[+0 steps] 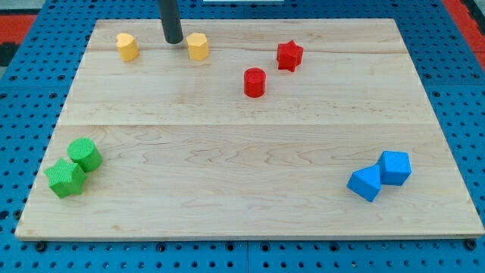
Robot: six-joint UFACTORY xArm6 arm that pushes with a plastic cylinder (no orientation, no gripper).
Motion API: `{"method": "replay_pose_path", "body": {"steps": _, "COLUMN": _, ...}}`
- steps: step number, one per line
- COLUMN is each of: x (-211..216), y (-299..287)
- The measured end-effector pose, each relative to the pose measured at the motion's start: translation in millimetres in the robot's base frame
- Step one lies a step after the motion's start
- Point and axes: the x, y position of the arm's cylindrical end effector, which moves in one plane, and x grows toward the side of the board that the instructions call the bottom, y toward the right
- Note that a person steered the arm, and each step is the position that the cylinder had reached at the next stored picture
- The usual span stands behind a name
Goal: Move your arm to the top left of the board
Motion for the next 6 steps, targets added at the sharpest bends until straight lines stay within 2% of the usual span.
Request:
{"method": "replay_pose_path", "body": {"steps": 1, "x": 18.0, "y": 49.3}}
{"method": "replay_pose_path", "body": {"steps": 2, "x": -22.9, "y": 53.6}}
{"method": "replay_pose_path", "body": {"steps": 3, "x": -61.0, "y": 7.8}}
{"method": "replay_pose_path", "body": {"steps": 4, "x": -59.1, "y": -72.2}}
{"method": "replay_pose_path", "body": {"steps": 5, "x": -30.8, "y": -165.6}}
{"method": "replay_pose_path", "body": {"steps": 6, "x": 18.8, "y": -128.2}}
